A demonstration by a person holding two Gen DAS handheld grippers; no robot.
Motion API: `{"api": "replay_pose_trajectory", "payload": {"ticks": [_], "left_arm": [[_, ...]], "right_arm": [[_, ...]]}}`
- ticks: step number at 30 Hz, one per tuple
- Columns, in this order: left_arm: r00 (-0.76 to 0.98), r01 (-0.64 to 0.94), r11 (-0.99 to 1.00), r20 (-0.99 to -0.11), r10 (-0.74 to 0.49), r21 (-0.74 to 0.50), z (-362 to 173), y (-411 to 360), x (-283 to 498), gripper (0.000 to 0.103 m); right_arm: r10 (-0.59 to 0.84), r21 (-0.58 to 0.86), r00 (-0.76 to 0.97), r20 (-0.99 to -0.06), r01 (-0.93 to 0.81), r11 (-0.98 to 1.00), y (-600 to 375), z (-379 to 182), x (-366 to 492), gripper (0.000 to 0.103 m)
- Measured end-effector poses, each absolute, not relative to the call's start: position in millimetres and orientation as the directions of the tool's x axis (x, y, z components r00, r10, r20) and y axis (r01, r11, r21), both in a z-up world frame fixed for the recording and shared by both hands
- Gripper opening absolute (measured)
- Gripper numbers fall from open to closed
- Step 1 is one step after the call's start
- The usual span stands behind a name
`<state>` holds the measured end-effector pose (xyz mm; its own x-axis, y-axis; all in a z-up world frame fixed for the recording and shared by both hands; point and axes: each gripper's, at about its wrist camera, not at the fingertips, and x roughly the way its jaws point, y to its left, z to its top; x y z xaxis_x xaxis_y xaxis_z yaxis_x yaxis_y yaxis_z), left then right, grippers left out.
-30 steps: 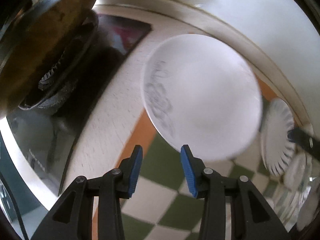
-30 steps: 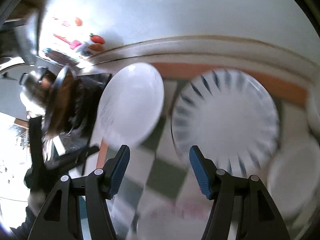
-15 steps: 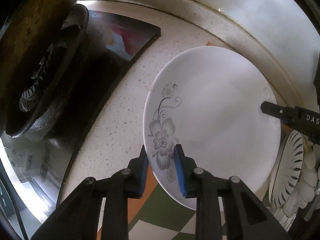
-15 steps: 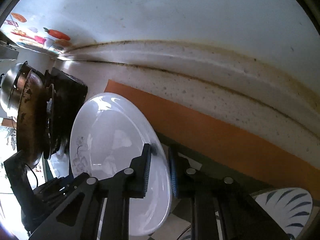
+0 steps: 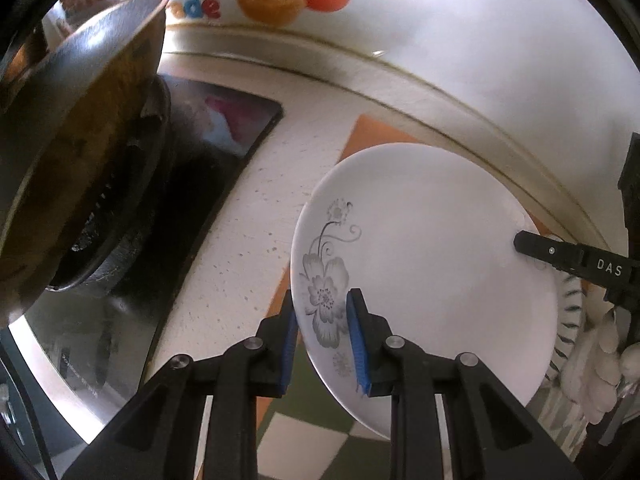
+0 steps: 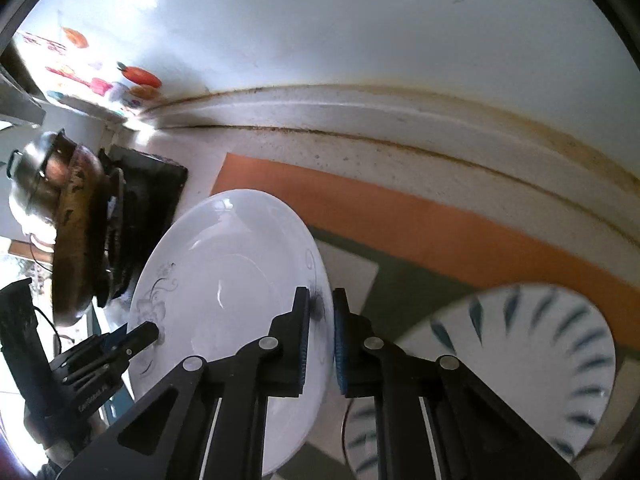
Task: Organize plates and bowls
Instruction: 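Lay the grey-flower plate onto the pink plate with the left gripper while the right gripper holds it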
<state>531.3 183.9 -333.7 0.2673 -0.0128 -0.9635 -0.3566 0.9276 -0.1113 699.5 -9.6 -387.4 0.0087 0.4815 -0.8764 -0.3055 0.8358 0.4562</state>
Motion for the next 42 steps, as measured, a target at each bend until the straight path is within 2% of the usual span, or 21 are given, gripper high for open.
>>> {"api": "replay_pose_trajectory", "payload": {"ticks": [11,18,26,33,42], "left_arm": [[0.327,-0.178,0.973,-0.942,-0.081,-0.145,-282.1,121.5,483.3,0.021],[0.318,-0.036,0.985,-0.936,-0.147,-0.167,-275.7,76.9,451.5,0.021],[0.252,0.069,0.98,-0.947,-0.2,-0.188,-294.0,39.3,423.5,0.021],[0.182,0.139,0.979,-0.968,-0.171,-0.147,-322.3,16.5,408.6,0.021],[0.12,0.186,0.979,-0.986,-0.112,-0.088,-349.0,-6.0,396.0,0.021]], "right_arm": [[0.527,0.493,0.166,-0.833,-0.207,0.845,-98.0,-313.7,616.8,0.011],[0.491,0.483,0.256,-0.833,-0.098,0.87,-162.6,-287.5,541.0,0.011],[0.446,0.473,0.304,-0.842,0.017,0.881,-211.6,-295.2,461.2,0.011],[0.437,0.48,0.278,-0.855,0.108,0.871,-235.4,-329.7,402.2,0.011],[0.445,0.484,0.22,-0.868,0.182,0.856,-256.6,-371.2,370.7,0.011]]}}
